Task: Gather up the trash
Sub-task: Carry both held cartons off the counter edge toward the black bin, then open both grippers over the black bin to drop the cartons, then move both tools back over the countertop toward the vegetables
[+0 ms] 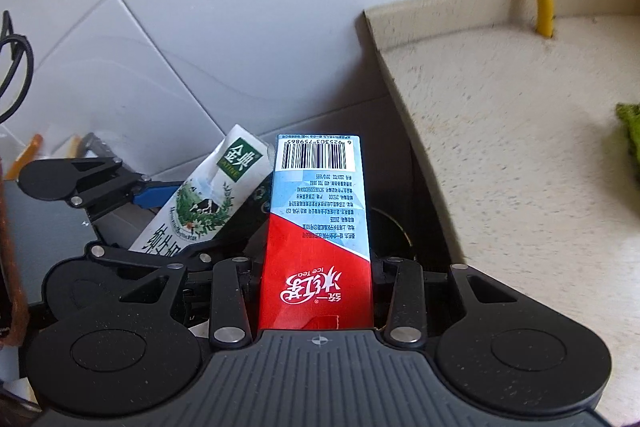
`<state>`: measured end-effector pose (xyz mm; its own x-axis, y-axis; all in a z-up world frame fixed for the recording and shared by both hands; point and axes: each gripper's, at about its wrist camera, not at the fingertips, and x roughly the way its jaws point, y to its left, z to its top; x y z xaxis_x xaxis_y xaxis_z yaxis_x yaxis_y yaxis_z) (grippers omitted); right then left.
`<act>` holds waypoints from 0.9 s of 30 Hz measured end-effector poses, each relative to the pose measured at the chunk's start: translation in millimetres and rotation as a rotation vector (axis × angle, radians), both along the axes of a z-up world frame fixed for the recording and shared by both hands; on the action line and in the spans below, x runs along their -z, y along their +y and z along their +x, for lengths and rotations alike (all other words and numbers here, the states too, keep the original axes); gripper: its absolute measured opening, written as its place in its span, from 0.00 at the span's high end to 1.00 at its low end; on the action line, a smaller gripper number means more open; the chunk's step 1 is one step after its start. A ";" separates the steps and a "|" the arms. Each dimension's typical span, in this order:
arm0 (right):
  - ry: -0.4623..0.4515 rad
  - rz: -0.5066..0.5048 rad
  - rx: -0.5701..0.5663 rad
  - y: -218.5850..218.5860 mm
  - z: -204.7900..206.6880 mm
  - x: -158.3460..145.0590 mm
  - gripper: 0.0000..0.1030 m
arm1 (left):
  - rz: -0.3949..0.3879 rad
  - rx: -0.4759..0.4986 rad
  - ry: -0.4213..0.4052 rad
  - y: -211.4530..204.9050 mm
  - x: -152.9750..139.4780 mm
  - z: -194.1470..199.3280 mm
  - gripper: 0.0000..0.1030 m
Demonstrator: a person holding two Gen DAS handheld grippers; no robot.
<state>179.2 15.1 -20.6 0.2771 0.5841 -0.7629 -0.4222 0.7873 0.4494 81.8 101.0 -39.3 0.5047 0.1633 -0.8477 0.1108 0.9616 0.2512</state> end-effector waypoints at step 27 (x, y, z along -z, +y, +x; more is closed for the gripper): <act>0.030 0.006 0.112 -6.5 4.9 1.9 0.39 | -0.038 -0.019 -0.005 23.8 13.2 21.2 0.48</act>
